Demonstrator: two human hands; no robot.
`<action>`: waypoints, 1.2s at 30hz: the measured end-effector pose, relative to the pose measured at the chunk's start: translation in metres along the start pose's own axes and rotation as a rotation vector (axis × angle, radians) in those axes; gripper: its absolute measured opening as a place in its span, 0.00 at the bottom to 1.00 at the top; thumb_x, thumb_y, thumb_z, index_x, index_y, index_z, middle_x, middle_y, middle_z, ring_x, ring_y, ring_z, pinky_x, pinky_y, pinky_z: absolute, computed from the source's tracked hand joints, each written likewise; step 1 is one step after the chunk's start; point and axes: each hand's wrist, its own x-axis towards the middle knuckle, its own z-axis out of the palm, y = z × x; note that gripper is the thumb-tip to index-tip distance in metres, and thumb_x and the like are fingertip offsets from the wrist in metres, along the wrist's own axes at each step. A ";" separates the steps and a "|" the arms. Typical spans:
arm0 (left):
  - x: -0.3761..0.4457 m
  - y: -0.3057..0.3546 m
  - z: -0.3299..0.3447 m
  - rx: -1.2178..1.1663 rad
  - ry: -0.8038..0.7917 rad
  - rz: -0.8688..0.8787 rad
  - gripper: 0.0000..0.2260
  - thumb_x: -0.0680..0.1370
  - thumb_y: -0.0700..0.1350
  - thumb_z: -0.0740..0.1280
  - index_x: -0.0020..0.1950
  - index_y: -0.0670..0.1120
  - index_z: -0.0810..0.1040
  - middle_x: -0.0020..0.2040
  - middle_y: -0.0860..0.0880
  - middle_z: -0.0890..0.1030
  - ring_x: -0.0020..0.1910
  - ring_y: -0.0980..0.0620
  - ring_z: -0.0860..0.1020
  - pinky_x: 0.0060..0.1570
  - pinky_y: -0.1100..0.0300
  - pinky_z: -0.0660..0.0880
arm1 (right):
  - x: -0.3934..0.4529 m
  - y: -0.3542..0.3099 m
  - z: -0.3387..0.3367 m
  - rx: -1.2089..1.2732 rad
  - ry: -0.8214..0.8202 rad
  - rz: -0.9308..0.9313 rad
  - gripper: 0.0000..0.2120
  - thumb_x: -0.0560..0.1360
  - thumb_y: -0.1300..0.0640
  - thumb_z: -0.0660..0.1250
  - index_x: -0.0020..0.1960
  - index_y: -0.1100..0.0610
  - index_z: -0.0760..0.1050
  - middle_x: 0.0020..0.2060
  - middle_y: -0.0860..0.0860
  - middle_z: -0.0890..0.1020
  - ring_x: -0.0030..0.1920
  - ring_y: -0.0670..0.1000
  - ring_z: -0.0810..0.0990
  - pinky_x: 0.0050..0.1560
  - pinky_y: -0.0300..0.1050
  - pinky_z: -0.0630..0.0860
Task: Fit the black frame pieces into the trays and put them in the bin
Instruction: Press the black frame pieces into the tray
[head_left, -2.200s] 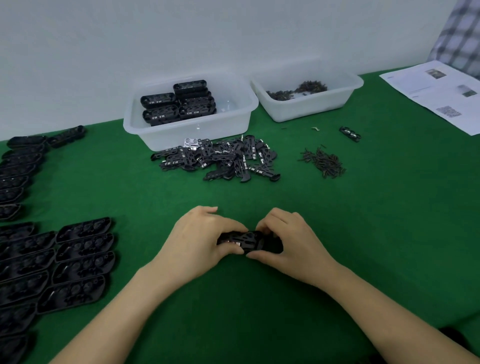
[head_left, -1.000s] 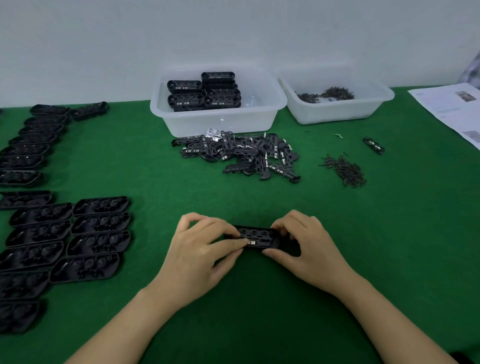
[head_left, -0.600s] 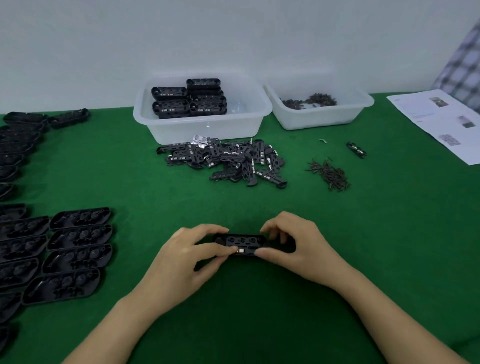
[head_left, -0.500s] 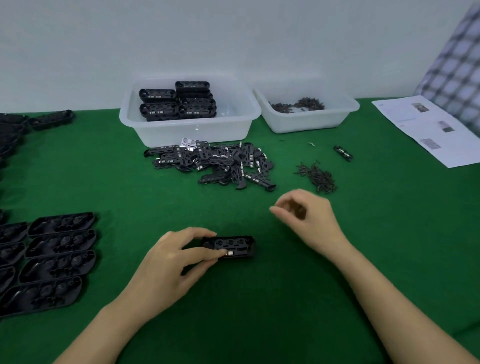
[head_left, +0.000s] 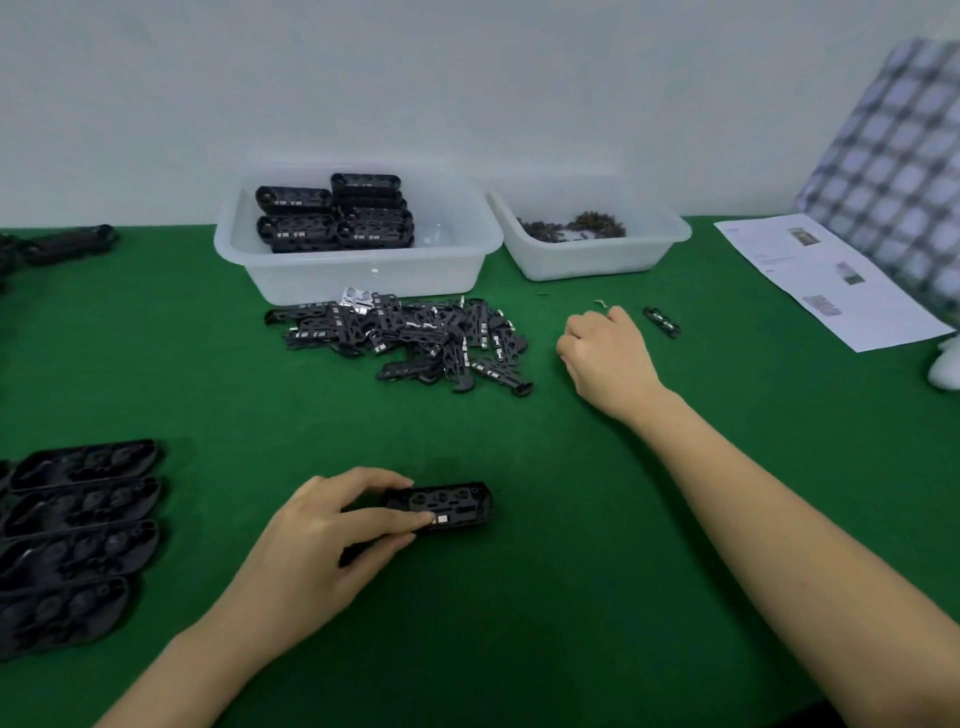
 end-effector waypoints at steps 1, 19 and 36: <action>0.000 0.000 0.000 -0.002 -0.004 0.001 0.11 0.72 0.51 0.64 0.51 0.56 0.83 0.53 0.55 0.79 0.44 0.54 0.78 0.43 0.58 0.75 | 0.000 0.000 0.001 0.053 0.009 0.034 0.06 0.72 0.65 0.61 0.42 0.60 0.77 0.40 0.54 0.77 0.42 0.56 0.74 0.44 0.46 0.57; 0.000 0.002 0.000 0.027 0.014 0.036 0.10 0.72 0.50 0.66 0.51 0.54 0.84 0.52 0.53 0.80 0.44 0.53 0.79 0.45 0.58 0.74 | -0.067 -0.085 -0.070 1.557 0.017 0.381 0.07 0.74 0.67 0.64 0.41 0.57 0.76 0.33 0.47 0.82 0.34 0.42 0.77 0.40 0.32 0.75; -0.001 0.034 0.011 -0.096 0.486 -0.117 0.09 0.76 0.52 0.63 0.38 0.52 0.78 0.38 0.61 0.77 0.40 0.61 0.74 0.42 0.57 0.65 | -0.084 -0.164 -0.093 2.183 -0.071 0.559 0.07 0.73 0.67 0.61 0.39 0.59 0.74 0.30 0.47 0.78 0.33 0.45 0.73 0.39 0.39 0.69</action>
